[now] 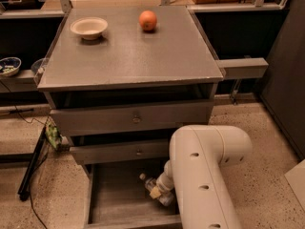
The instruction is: Place blue plastic bottle into bottom drawer
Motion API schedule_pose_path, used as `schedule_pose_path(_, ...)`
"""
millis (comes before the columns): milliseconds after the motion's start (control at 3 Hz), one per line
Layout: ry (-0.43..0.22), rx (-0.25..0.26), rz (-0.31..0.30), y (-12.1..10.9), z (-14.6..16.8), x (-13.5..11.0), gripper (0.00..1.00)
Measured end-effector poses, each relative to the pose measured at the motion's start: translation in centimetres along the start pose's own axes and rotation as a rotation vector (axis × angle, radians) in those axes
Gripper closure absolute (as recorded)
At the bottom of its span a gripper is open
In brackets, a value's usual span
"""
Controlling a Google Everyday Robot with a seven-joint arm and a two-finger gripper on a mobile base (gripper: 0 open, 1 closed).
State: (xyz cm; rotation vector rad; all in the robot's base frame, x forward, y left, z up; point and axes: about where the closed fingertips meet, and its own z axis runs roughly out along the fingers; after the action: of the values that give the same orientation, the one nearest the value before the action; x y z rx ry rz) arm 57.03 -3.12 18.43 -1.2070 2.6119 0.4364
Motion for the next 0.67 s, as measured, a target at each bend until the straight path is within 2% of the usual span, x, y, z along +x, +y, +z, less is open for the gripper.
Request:
schedule_pose_path(333,0.0,0.0,0.0,0.0,0.0,0.0,1.0)
schedule_pose_path(667,-0.006,0.009,0.03,-0.6,1.1,-0.2,1.0)
